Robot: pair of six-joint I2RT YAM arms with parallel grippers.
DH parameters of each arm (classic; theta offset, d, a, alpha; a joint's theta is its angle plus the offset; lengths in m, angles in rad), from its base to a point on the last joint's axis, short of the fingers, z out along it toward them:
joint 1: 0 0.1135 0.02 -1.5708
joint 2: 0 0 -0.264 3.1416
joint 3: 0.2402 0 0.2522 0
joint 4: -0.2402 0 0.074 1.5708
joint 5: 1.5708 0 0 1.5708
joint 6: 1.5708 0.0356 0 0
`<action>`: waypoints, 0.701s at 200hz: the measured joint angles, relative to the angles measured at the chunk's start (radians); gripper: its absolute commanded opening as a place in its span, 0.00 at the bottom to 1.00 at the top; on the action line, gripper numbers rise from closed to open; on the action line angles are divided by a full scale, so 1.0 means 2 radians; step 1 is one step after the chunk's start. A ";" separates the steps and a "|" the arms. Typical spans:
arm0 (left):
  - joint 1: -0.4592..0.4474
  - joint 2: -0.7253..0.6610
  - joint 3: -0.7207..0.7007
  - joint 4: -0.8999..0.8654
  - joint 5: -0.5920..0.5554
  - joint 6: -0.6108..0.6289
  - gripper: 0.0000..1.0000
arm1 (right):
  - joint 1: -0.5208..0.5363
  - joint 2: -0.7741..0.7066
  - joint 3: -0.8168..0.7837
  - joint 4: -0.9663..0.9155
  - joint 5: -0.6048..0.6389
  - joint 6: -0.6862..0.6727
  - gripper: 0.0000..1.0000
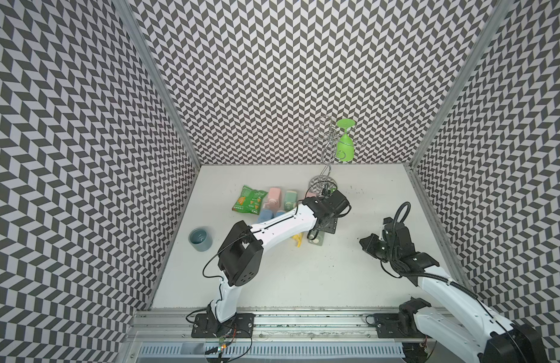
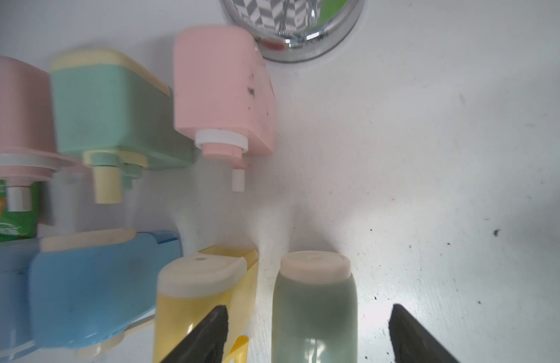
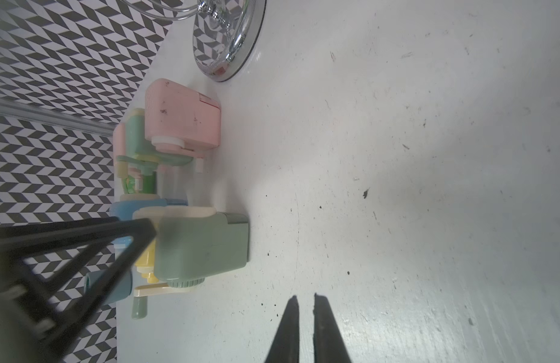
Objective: Put the tray back into the pencil sharpener
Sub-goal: Place the pencil sharpener at the center of the board, then reset both arms
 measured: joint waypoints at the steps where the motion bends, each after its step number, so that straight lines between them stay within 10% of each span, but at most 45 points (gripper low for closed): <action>1: 0.000 -0.004 -0.001 0.001 -0.002 -0.001 0.80 | 0.000 0.000 0.000 0.000 0.001 0.000 0.12; 30: -0.005 -0.119 -0.082 0.056 -0.065 0.009 0.77 | 0.000 -0.028 0.008 -0.012 0.036 0.000 0.18; 54: 0.026 -0.244 -0.194 0.125 -0.116 0.036 0.93 | -0.001 -0.073 0.011 -0.006 0.097 -0.003 0.36; 104: 0.247 -0.436 -0.471 0.363 -0.105 0.161 1.00 | -0.007 -0.108 -0.008 0.107 0.265 -0.084 0.91; 140: 0.364 -0.424 -0.608 0.536 -0.015 0.254 1.00 | -0.035 -0.031 -0.060 0.295 0.344 -0.224 0.98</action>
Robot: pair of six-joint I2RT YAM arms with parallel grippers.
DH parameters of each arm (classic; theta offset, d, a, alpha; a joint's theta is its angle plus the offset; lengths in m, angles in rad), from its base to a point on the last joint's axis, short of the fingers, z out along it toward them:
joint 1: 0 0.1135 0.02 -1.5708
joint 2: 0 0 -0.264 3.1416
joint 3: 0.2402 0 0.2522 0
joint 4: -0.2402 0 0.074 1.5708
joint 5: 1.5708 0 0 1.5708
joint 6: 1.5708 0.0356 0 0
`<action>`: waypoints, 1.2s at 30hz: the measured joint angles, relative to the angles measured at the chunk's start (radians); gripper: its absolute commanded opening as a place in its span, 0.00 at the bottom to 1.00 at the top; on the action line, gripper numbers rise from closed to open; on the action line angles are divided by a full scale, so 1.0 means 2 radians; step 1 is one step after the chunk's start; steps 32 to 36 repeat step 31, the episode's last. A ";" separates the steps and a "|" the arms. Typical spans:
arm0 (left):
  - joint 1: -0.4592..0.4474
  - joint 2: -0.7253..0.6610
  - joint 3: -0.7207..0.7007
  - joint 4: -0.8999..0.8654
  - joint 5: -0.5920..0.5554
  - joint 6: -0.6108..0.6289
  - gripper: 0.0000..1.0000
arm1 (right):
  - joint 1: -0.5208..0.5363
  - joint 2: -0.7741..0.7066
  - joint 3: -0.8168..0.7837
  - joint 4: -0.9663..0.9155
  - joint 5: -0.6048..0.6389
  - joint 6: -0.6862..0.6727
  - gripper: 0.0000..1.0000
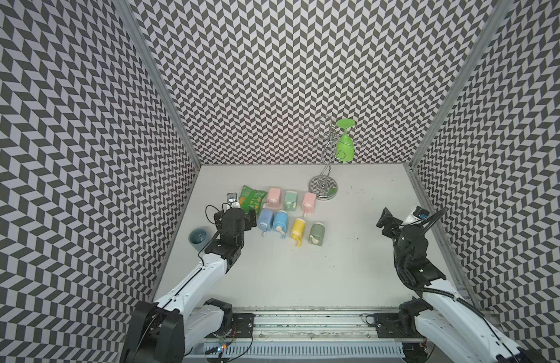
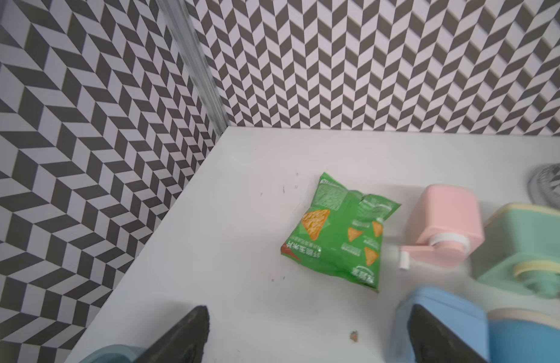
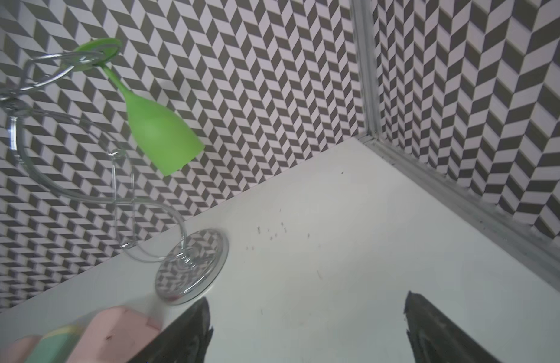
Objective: Put the tray back into the pencil sharpener
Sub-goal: Reset both arms
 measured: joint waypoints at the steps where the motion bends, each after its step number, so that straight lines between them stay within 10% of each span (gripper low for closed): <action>1: 0.021 0.011 -0.010 0.024 0.018 0.010 1.00 | -0.012 0.026 -0.002 0.026 -0.002 -0.016 0.98; 15: 0.094 0.222 -0.142 0.472 0.187 0.056 1.00 | -0.135 0.310 -0.006 0.314 -0.242 -0.128 0.99; 36: 0.085 0.230 -0.134 0.536 0.154 0.046 1.00 | -0.102 0.342 -0.023 0.415 -0.256 -0.157 1.00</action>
